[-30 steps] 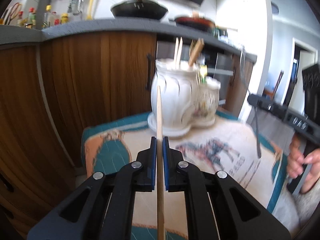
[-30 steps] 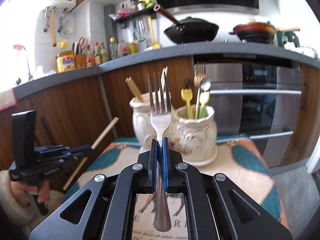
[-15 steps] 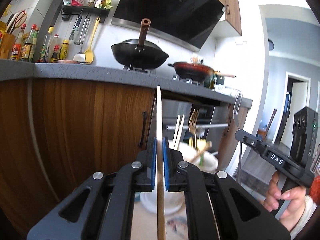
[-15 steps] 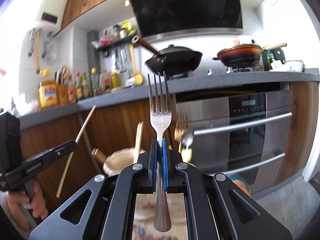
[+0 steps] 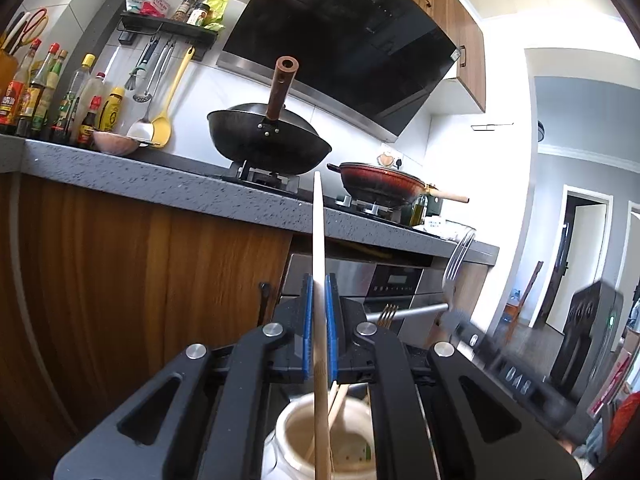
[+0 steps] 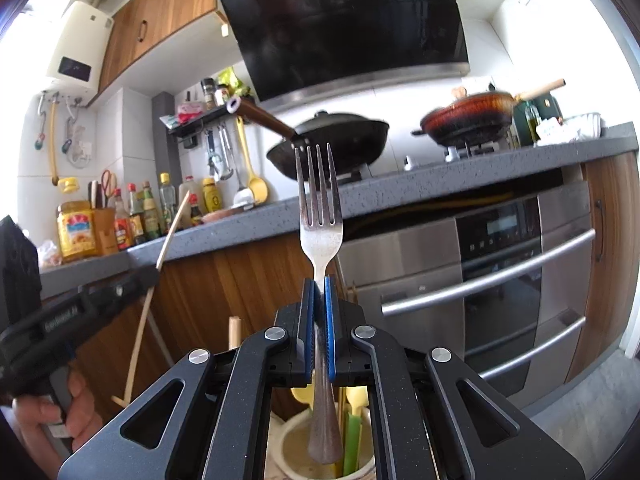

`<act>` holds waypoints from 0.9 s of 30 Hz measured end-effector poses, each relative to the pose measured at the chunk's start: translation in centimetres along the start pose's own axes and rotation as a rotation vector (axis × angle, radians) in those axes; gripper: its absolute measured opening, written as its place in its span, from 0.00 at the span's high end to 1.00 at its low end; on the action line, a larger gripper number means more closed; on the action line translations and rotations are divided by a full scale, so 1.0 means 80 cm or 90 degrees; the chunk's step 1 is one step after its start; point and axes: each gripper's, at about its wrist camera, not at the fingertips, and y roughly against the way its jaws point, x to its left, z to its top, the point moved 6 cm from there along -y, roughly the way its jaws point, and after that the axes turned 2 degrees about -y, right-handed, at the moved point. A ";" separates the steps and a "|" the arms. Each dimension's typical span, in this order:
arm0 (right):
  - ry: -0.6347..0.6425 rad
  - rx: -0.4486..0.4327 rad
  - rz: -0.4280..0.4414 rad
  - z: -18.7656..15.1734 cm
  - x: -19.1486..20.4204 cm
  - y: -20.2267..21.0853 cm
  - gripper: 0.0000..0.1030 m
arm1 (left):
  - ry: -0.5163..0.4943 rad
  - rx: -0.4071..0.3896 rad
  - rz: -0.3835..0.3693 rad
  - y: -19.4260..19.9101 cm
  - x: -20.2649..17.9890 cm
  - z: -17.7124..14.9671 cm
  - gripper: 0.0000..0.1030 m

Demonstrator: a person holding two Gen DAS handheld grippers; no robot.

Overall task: Organize utensils
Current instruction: 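Carry the chopstick over the tall cup while the right tool carries the silver fork over the small cup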

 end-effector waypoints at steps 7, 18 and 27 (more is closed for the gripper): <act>-0.017 0.042 -0.004 -0.026 -0.015 -0.022 0.94 | -0.003 0.018 0.016 -0.038 0.005 -0.018 0.94; -0.017 0.079 -0.007 -0.050 -0.018 -0.017 0.94 | 0.007 0.065 0.014 -0.016 0.016 -0.051 0.94; 0.008 0.098 -0.009 -0.070 -0.008 0.006 0.94 | -0.036 0.113 -0.003 0.017 -0.002 -0.076 0.94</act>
